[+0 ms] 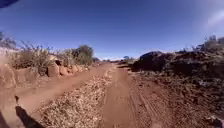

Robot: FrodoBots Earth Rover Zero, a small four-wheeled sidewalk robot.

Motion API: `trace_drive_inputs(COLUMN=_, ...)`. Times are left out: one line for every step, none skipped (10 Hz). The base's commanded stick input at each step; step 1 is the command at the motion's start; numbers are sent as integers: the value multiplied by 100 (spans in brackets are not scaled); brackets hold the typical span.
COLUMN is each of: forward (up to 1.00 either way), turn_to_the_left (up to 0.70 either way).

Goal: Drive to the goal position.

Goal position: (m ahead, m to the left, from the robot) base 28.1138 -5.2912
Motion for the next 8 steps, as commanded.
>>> trace_drive_inputs(forward=50, turn_to_the_left=0)
trace_drive_inputs(forward=50, turn_to_the_left=0)
trace_drive_inputs(forward=50, turn_to_the_left=0)
trace_drive_inputs(forward=50, turn_to_the_left=0)
trace_drive_inputs(forward=50, turn_to_the_left=0)
trace_drive_inputs(forward=50, turn_to_the_left=0)
trace_drive_inputs(forward=50, turn_to_the_left=0)
trace_drive_inputs(forward=50, turn_to_the_left=0)
